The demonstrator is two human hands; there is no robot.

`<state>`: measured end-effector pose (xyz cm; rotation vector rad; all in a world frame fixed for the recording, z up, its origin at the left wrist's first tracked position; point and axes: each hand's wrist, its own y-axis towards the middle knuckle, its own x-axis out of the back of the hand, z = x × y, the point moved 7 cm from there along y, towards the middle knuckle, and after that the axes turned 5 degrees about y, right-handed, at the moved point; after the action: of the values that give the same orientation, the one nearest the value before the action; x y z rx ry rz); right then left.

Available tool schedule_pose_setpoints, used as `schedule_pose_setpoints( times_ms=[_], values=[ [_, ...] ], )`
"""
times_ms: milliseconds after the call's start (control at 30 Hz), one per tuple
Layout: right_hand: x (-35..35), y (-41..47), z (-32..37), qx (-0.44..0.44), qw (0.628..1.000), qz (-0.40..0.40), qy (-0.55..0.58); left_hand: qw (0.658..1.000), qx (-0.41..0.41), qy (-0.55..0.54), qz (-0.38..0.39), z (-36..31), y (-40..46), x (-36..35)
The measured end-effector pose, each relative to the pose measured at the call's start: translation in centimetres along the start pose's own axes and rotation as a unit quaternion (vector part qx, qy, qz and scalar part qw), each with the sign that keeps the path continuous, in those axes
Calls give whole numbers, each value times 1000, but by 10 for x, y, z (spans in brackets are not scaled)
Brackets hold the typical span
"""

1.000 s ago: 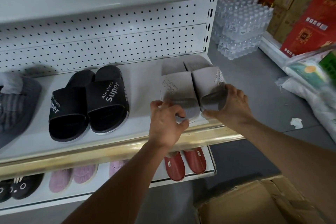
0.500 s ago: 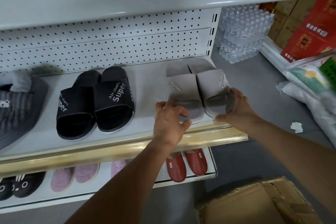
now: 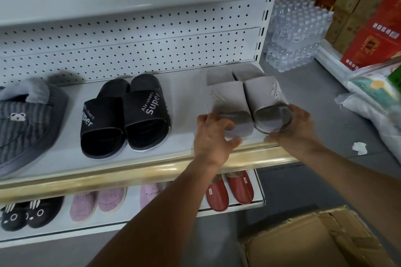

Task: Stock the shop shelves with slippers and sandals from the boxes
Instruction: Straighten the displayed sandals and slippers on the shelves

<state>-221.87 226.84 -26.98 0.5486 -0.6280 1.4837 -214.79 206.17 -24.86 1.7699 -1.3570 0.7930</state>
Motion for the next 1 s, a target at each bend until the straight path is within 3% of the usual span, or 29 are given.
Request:
schedule_pose_setpoints(
  times_ms=[133, 233, 367, 500, 633, 1000],
  values=[
    [3, -43, 53, 192, 978, -79, 10, 996, -32, -26, -79, 22, -25, 36],
    [-27, -60, 92, 268, 963, -21, 11, 989, 8, 14, -144, 66, -55, 77],
    [-101, -85, 138, 328, 940, 91, 1, 962, 152, 51, -220, 151, -93, 137],
    [-160, -101, 172, 292, 945, 146, -4, 966, 200, 91, -138, 204, -97, 160],
    [-192, -106, 188, 244, 960, 134, -38, 977, 175, 99, -73, 228, -95, 159],
    [-210, -111, 188, 209, 976, 46, -38, 988, 99, 73, -93, 254, -93, 163]
  ],
)
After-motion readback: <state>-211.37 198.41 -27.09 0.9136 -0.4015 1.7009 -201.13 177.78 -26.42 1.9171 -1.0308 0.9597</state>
